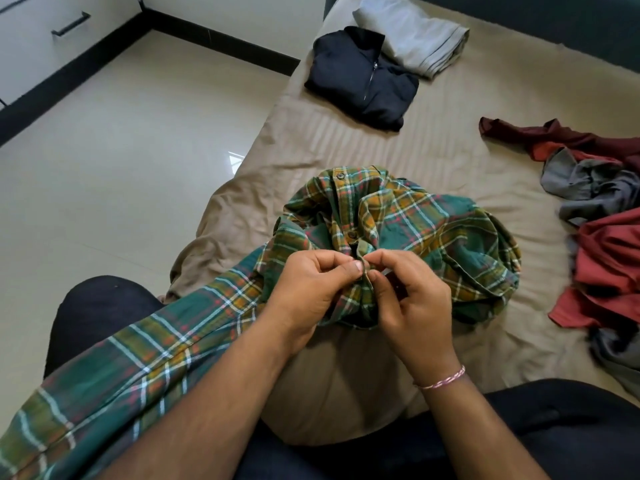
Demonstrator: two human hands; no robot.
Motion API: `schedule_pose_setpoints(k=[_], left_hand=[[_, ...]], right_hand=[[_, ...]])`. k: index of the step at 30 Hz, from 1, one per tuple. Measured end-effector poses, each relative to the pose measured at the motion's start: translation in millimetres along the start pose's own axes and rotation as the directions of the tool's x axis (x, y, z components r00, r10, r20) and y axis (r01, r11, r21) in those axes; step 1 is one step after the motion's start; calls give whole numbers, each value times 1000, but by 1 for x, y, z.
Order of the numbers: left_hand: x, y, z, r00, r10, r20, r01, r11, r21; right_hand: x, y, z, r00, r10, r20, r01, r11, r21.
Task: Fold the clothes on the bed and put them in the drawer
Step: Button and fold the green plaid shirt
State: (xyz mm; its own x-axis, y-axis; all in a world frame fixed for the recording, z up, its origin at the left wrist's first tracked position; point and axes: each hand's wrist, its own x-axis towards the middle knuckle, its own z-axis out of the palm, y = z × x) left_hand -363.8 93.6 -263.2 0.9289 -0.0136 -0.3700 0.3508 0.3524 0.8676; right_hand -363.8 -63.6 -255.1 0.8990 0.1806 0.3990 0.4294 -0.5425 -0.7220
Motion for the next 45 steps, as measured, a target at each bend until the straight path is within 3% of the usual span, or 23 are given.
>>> schedule_pose_setpoints(k=[3,5,7,10,12,13,14,15,16,17,20,22,24,27,31,34,36,38,39,40,43,45], left_hand=[[-2,-1,1,1000,17,-21,-19,994,-106],[-2,-2,-1,1000,19,3,-18,987,-157],[0,-5,-1,996,88,-35,-90,995,-49],[4,-8,-1,984,169,-59,-161,979,127],[5,-7,-1,982,184,-48,-176,974,142],[4,-6,0,981,190,-37,-183,972,148],[3,-6,0,980,196,-29,-189,969,160],[2,-8,1,978,205,-29,-196,963,185],[2,-10,1,977,212,-37,-199,956,216],[2,-11,1,974,220,-46,-203,949,243],[3,-9,-1,958,281,-53,-247,908,337],[3,-3,-1,931,362,-44,-316,861,399],[4,2,-2,898,440,1,-393,802,450],[6,5,-2,887,454,88,-444,783,435],[2,10,-5,903,396,166,-429,850,306],[-2,20,-13,893,339,296,-395,905,156],[-1,26,-18,820,374,433,-537,763,359],[2,26,-19,742,465,483,-663,395,637],[3,25,-20,717,540,440,-638,257,726],[3,26,-21,700,617,359,-585,207,784],[4,40,-27,660,742,114,-498,319,806],[11,60,-32,655,754,56,-503,380,776]], right_hand=[[6,-9,3,993,-117,-24,109,969,-221],[7,-10,3,989,-142,-36,128,957,-261],[5,-9,2,988,-151,-40,135,953,-273],[3,-5,-1,988,-151,-37,137,957,-255],[1,-6,1,998,14,-68,-17,999,-48],[1,-8,4,971,230,-64,-212,953,215],[1,-12,6,889,457,15,-402,766,502],[0,-15,8,792,598,126,-512,538,670],[-1,-16,9,735,648,199,-556,407,725],[-2,-16,10,726,649,227,-577,396,714],[0,-16,4,860,472,191,-493,675,549],[1,-12,0,936,318,151,-350,886,303],[-1,-10,2,964,246,104,-259,955,142],[-3,-12,1,953,273,131,-289,948,132],[-2,-10,-10,897,257,360,-346,914,211],[0,-7,-15,910,245,336,-324,924,205],[1,-5,-16,939,246,240,-304,920,246],[4,-10,-21,927,319,195,-372,842,390],[6,-10,-26,916,353,190,-401,805,437],[8,-11,-31,909,377,180,-416,779,468],[16,-11,-52,906,397,148,-418,776,473],[28,-11,-64,921,361,150,-389,815,429]])
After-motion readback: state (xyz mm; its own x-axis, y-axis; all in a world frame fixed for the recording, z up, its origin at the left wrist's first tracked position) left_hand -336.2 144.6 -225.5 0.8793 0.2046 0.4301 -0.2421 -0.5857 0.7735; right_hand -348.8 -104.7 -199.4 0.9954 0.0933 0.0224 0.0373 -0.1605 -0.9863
